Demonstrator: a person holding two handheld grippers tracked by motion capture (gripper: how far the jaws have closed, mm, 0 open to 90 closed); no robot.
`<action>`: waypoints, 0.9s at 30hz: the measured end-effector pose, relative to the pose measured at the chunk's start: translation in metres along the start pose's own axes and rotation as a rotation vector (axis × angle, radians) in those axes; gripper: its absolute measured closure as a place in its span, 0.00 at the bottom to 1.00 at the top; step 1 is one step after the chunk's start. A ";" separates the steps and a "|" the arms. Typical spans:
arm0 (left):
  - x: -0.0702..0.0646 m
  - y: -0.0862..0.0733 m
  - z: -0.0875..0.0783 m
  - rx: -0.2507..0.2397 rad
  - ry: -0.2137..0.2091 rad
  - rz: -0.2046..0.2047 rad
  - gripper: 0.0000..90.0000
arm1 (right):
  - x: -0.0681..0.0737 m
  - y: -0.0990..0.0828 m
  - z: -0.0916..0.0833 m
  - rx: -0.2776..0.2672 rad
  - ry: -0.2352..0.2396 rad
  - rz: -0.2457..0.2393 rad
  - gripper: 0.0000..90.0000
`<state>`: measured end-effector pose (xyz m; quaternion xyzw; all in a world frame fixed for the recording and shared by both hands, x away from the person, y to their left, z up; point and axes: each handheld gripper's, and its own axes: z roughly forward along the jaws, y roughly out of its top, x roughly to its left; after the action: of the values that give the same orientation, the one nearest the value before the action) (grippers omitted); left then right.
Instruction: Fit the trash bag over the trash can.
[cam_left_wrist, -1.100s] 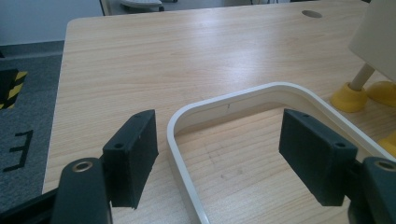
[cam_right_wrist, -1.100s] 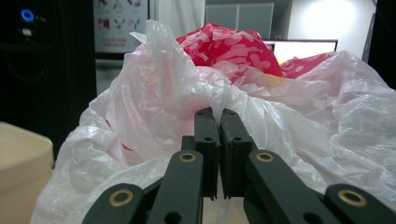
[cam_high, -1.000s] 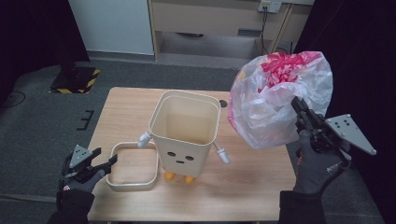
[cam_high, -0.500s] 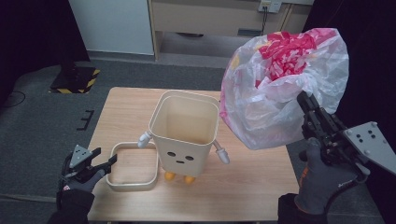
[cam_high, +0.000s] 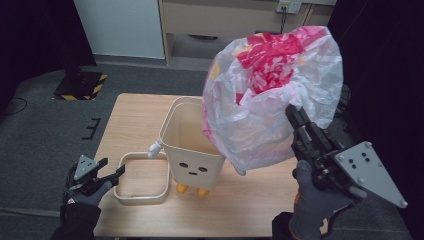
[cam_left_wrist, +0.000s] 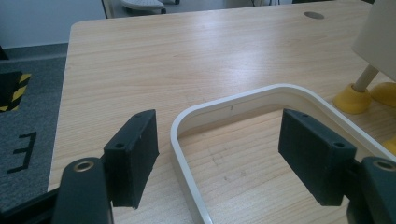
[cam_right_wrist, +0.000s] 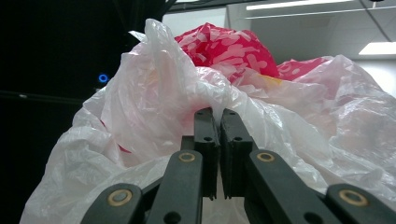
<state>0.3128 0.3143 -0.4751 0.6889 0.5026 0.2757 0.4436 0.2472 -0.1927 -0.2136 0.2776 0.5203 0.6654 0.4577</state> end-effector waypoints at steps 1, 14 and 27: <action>0.000 0.000 0.000 -0.001 0.000 0.001 0.31 | 0.004 -0.002 0.001 0.006 0.007 0.007 0.97; 0.000 0.001 -0.001 -0.014 0.004 0.000 0.31 | 0.040 -0.032 0.025 0.053 0.107 0.078 0.96; 0.000 0.003 -0.004 -0.043 0.007 0.005 0.31 | 0.066 -0.066 0.051 0.151 0.183 0.110 0.93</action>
<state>0.3109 0.3154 -0.4712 0.6796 0.4963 0.2900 0.4558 0.2838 -0.1087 -0.2670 0.2777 0.5926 0.6708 0.3489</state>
